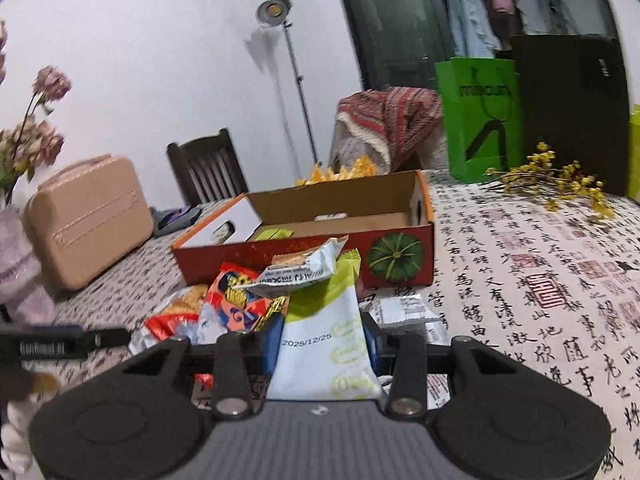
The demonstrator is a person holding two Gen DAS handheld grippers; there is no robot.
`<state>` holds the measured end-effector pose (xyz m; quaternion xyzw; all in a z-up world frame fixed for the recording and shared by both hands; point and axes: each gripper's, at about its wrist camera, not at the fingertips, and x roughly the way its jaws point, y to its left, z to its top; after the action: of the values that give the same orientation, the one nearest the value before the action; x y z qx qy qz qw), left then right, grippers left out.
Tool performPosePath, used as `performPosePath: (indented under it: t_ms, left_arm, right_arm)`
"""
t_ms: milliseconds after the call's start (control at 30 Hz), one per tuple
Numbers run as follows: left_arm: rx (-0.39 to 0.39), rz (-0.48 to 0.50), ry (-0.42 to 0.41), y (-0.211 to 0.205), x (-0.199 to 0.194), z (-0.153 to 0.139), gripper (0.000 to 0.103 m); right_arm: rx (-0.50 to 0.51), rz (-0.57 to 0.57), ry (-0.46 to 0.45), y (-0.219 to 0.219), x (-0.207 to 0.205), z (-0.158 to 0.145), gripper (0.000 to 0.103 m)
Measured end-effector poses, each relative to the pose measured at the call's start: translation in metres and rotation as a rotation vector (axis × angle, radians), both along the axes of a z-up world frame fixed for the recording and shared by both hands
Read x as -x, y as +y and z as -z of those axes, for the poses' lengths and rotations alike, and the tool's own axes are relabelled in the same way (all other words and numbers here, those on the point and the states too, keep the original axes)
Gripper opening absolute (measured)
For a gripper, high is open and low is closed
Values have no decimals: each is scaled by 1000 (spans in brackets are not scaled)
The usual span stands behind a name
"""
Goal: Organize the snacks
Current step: 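Grasp the white-green packet with the right tool, then grasp the red spicy-strip bag with the left tool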
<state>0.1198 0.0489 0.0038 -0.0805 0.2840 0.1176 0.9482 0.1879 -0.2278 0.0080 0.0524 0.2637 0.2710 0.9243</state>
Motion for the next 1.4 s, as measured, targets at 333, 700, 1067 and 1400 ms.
performPosePath:
  t_ms: [333, 700, 1067, 1400]
  left_arm:
    - [-17, 25, -41, -12, -6, -13, 103]
    - [35, 55, -51, -3, -13, -6, 103]
    - [-38, 174, -36, -54, -53, -6, 103]
    - [-169, 195, 33, -85, -74, 18, 83]
  right_arm:
    - [118, -105, 32, 24, -10, 15, 39]
    - [129, -7, -8, 8, -17, 4, 39]
    - [98, 66, -22, -11, -26, -6, 39]
    - [60, 56, 2, -13, -35, 7, 39]
